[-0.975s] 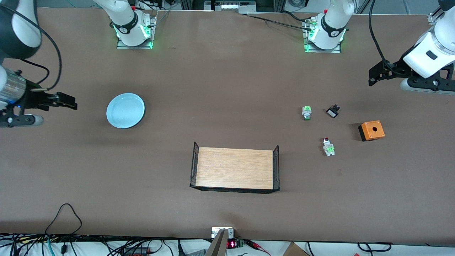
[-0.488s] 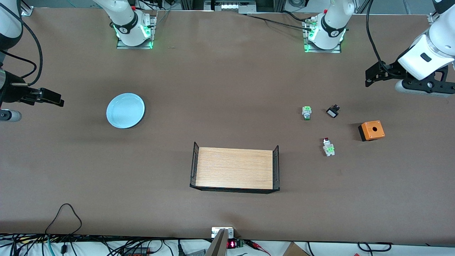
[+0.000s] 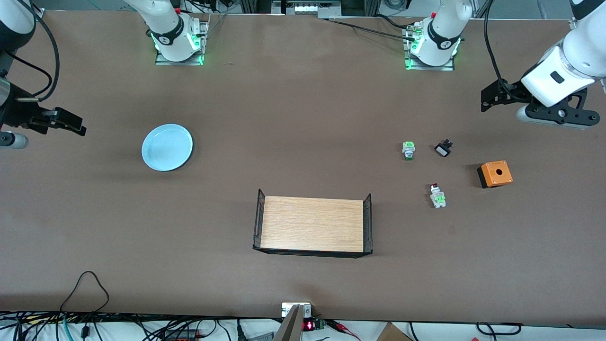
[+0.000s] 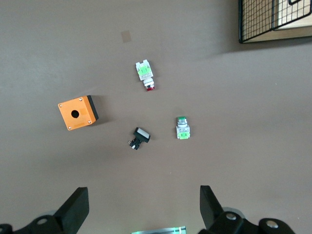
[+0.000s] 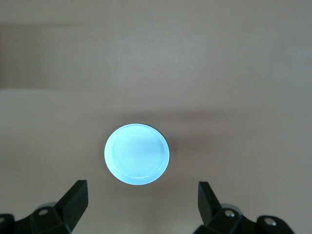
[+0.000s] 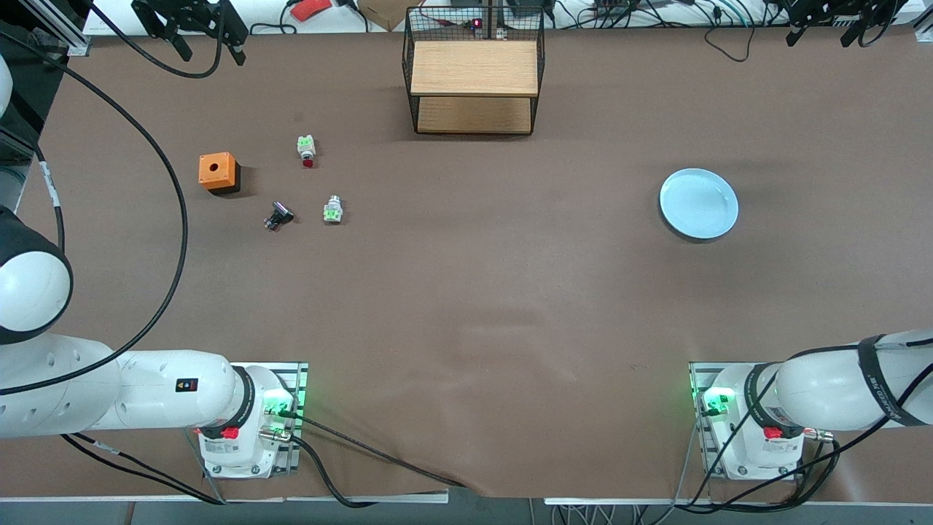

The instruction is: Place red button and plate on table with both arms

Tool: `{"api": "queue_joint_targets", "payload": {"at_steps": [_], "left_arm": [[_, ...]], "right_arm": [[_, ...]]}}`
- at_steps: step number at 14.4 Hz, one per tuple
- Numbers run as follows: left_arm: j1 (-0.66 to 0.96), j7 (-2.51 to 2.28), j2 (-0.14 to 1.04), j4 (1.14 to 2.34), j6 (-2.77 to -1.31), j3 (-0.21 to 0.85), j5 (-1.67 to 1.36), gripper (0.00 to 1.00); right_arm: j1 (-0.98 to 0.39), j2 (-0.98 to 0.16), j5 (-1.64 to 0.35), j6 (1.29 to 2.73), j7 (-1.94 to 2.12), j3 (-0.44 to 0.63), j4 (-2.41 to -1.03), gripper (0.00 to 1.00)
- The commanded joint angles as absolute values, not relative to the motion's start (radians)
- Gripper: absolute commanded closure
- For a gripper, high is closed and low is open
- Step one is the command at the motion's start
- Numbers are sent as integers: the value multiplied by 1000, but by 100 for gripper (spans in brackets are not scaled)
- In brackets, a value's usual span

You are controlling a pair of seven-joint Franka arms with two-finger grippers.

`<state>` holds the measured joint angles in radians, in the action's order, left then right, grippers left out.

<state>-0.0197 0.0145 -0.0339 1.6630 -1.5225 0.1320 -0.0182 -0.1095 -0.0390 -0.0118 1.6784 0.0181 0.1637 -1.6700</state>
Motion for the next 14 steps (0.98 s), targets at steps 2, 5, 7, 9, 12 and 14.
{"api": "queue_joint_targets", "payload": {"at_steps": [2, 5, 7, 9, 12, 14], "left_arm": [[-5, 48, -26, 1625, -1493, 107, -14, 0], [-6, 49, -25, 1624, -1493, 103, -14, 0], [-14, 61, -25, 1623, -1494, 101, -12, 0], [-34, 63, -21, 1620, -1494, 103, 11, 0], [-57, 83, -20, 1620, -1493, 103, 15, 0], [-57, 83, -21, 1620, -1485, 103, 15, 0]], "right_arm": [[-112, -25, 2, 1677, 29, 158, -1667, 0], [-132, -25, 2, 1674, 20, 155, -1660, 0], [-141, -25, 5, 1674, 20, 160, -1641, 0], [-141, -23, 6, 1654, 26, 164, -1628, 0], [-143, -23, 6, 1629, 26, 163, -1617, 0], [-146, -23, 6, 1629, 23, 161, -1617, 0]]}}
